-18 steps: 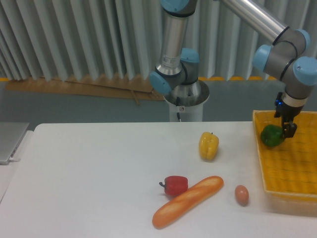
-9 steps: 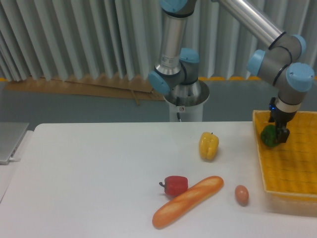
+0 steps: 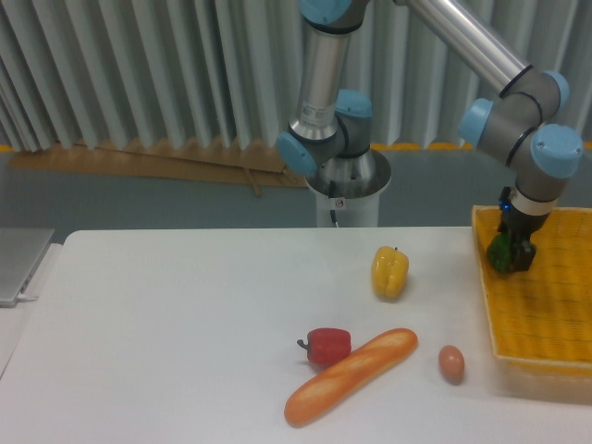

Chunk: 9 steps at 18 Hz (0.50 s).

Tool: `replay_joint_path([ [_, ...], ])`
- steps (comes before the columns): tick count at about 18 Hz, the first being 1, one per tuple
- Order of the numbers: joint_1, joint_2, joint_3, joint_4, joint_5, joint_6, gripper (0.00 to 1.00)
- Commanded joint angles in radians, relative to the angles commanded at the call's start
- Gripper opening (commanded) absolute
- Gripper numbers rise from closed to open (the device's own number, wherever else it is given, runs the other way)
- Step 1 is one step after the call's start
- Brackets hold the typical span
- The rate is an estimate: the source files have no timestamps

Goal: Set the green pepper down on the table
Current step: 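Lower the gripper onto the green pepper and close on it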

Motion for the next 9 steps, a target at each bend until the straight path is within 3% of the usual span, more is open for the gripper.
replay_joint_path([
  [6,0.011,-0.014,0.000,0.014,-0.002,0.008,1.00],
  [9,0.009,-0.020,0.000,0.014,-0.003,0.008,0.77],
])
